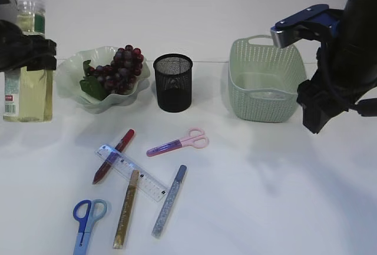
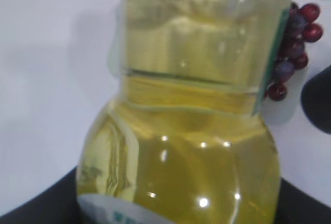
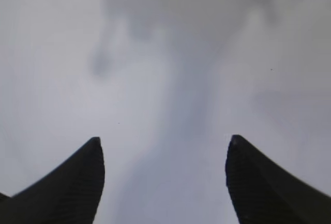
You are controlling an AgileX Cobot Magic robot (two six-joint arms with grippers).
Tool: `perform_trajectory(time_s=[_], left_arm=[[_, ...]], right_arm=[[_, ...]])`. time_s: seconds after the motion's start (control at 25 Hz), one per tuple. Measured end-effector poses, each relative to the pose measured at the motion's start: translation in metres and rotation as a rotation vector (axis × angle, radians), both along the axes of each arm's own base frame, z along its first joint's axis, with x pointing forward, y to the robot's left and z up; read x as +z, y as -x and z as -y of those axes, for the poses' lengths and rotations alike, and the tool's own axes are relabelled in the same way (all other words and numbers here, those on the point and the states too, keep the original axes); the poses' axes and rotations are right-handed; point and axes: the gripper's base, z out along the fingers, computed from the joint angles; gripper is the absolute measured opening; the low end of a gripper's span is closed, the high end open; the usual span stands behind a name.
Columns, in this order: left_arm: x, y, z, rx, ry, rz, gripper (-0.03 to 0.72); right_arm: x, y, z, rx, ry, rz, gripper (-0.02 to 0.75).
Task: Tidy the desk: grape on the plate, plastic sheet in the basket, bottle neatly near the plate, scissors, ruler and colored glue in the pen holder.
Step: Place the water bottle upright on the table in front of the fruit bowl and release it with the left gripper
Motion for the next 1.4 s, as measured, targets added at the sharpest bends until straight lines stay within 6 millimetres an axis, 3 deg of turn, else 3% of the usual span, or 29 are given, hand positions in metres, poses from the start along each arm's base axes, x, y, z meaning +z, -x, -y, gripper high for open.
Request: perform_trajectory(time_s=[0.24,0.44,0.64,0.96,1.16,1.4], left_arm=[[0.012,0.019,0.000,-0.031,0.031,0.181,0.447],[0.002,0.027,0.000,-0.053,0.038,0.226,0.447],[-0.010,0.036,0.001,-0.075,0.059,0.294,0.447],[-0.006,0.041,0.003,-0.108,0.060,0.371,0.447],[-0.014,0.050,0.006,-0.147,0.094,0.489,0.447],[-0.027,0.068,0.008,-0.206,0.107,0.641,0.447]], right_arm=[[0.002,-0.010,0.000,-0.107,-0.026,0.117,0.565],[-0.009,-0.011,-0.001,-0.143,-0.081,0.214,0.565],[-0.007,0.004,0.009,-0.198,-0.106,0.377,0.565],[0.005,0.042,0.030,-0.205,-0.154,0.728,0.565],[-0.004,0.058,0.035,-0.183,-0.181,0.809,0.565],[-0.014,0.062,0.037,-0.163,-0.170,0.852,0.565]])
